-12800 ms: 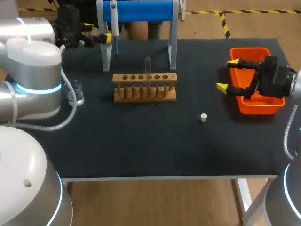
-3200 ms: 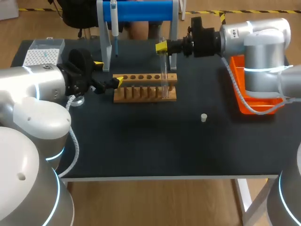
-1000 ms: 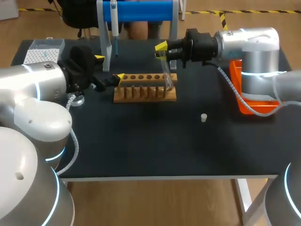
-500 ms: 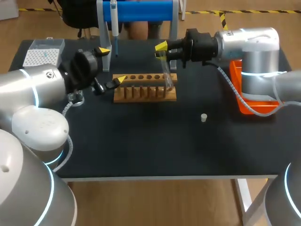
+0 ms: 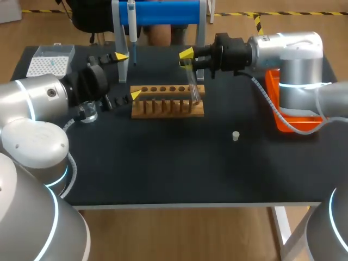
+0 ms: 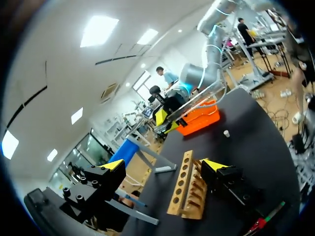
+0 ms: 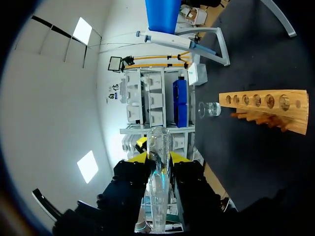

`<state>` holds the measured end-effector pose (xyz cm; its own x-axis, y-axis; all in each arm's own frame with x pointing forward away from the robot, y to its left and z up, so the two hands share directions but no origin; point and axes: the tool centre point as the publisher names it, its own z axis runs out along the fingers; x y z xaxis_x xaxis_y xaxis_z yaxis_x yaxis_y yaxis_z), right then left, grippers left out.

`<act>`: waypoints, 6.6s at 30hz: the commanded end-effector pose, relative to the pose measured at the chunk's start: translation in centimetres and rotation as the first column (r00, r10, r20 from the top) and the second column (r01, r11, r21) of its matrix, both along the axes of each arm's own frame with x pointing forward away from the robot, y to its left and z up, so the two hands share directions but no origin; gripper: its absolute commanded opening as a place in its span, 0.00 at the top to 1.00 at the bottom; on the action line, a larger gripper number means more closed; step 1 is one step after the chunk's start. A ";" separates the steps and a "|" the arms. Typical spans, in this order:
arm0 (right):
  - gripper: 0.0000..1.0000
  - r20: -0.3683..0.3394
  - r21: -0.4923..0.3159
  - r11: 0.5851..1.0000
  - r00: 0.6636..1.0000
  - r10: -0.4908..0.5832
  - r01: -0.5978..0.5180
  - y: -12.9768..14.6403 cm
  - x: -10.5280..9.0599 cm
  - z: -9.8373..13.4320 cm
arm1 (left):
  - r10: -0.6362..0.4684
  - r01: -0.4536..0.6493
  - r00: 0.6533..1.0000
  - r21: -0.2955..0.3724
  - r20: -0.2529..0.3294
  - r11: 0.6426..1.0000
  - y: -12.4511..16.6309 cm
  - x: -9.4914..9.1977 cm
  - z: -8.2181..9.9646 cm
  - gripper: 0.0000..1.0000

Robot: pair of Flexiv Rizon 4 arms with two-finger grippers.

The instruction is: Invert the test tube, pick up the pipette, mount the tip to pipette, aspirate from beaker and dispense into the tube, eject the tip, return the pipette, and cap with the stopper.

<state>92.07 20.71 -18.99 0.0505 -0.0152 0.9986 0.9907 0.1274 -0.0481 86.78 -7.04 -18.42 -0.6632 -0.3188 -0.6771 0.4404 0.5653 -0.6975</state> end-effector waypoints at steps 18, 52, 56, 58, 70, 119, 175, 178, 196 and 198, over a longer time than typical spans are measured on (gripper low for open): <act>1.00 0.001 -0.003 1.000 1.000 -0.002 0.002 0.0 -0.1 0.1 | -0.579 0.590 0.600 0.183 0.553 0.786 -1.4 1.3 1.9 0.00; 1.00 0.001 -0.003 1.000 1.000 -0.002 0.002 0.0 -0.1 0.1 | -0.573 0.460 0.530 0.356 0.625 0.814 -9.7 -0.1 0.9 0.00; 1.00 0.001 -0.003 1.000 1.000 -0.002 0.002 0.0 -0.1 0.1 | -0.577 0.467 0.511 0.357 0.637 0.809 -10.7 -0.6 1.2 0.00; 1.00 0.001 -0.003 1.000 1.000 -0.002 0.002 0.0 -0.1 0.1 | -0.581 0.471 0.504 0.360 0.639 0.805 -11.1 -0.8 1.2 0.00; 1.00 0.001 -0.003 1.000 1.000 -0.002 0.002 0.0 -0.1 0.1 | -0.604 0.508 0.470 0.363 0.643 0.781 -14.0 -2.1 0.9 0.00; 1.00 0.001 -0.003 1.000 1.000 -0.002 0.002 0.0 -0.1 0.1 | -0.642 0.573 0.425 0.359 0.638 0.737 -16.6 -2.2 0.4 0.57; 0.00 0.876 -0.106 0.927 0.474 -0.083 0.358 -6.8 -0.5 0.0 | -0.629 0.566 0.445 0.344 0.637 0.749 -16.2 -2.1 0.3 1.00; 0.00 0.876 -0.106 0.927 0.474 -0.083 0.358 -6.8 -0.5 0.0 | -0.629 0.566 0.445 0.344 0.637 0.749 -16.2 -2.1 0.3 1.00; 0.00 0.969 -0.242 0.896 0.042 0.244 0.373 -7.2 -0.2 -2.4 | -0.629 0.566 0.445 0.344 0.637 0.749 -16.2 -2.1 0.3 1.00; 0.00 0.952 -0.269 0.886 -0.033 0.303 0.377 -7.3 0.0 -2.9 | -0.629 0.566 0.445 0.344 0.637 0.749 -16.2 -2.1 0.3 1.00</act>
<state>92.39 13.35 -21.51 -0.8174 0.3302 0.4720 0.5349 0.1310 0.8347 84.64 -23.28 -18.10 -0.0085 0.0386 -0.9992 1.0000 0.0012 -0.0084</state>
